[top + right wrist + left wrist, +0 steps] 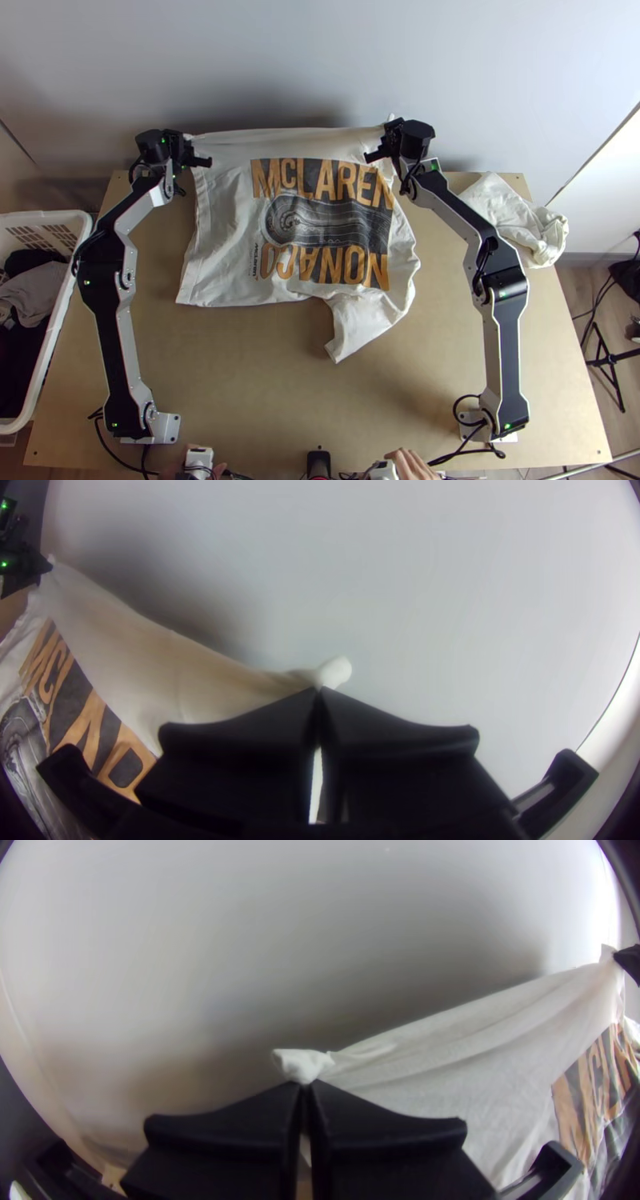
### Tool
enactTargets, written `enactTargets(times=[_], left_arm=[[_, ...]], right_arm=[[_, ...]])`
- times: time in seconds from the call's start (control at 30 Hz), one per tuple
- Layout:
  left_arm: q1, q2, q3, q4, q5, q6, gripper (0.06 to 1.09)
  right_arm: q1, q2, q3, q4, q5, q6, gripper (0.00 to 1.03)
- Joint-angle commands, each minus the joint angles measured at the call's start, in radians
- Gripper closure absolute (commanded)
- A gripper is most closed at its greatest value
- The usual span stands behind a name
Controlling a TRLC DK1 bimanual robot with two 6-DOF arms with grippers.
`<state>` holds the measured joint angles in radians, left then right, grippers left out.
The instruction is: Fold the t-shirt
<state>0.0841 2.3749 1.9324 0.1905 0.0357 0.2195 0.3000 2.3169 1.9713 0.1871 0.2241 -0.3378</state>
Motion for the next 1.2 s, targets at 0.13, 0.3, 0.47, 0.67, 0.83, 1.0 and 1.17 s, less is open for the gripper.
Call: enactTargets(times=[0.13, 0.3, 0.47, 0.67, 0.83, 1.0, 1.17], left_arm=[[-0.027, -0.036, 0.002, -0.068, 0.079, -0.109, 1.05], [-0.027, -0.183, -0.130, -0.079, 0.135, -0.132, 1.05], [-0.026, -0.312, -0.280, -0.091, 0.194, -0.115, 1.05], [-0.029, -0.414, -0.449, -0.068, 0.216, -0.104, 1.05], [-0.027, -0.468, -0.524, -0.051, 0.216, -0.095, 1.05], [-0.026, -0.540, -0.602, -0.051, 0.217, -0.088, 1.05], [-0.037, -0.615, -0.710, -0.045, 0.231, -0.085, 1.05]], right_arm=[[0.013, 0.009, -0.045, 0.003, 0.003, 0.005, 1.00], [0.008, -0.062, -0.149, 0.011, 0.003, 0.028, 1.00], [0.014, -0.159, -0.272, 0.029, 0.001, 0.029, 1.00], [0.022, -0.269, -0.427, 0.040, 0.000, 0.052, 1.00], [0.041, -0.340, -0.506, 0.040, -0.002, 0.065, 1.00], [0.071, -0.410, -0.589, 0.038, -0.006, 0.080, 1.00], [0.097, -0.478, -0.684, 0.026, -0.012, 0.082, 1.00]])
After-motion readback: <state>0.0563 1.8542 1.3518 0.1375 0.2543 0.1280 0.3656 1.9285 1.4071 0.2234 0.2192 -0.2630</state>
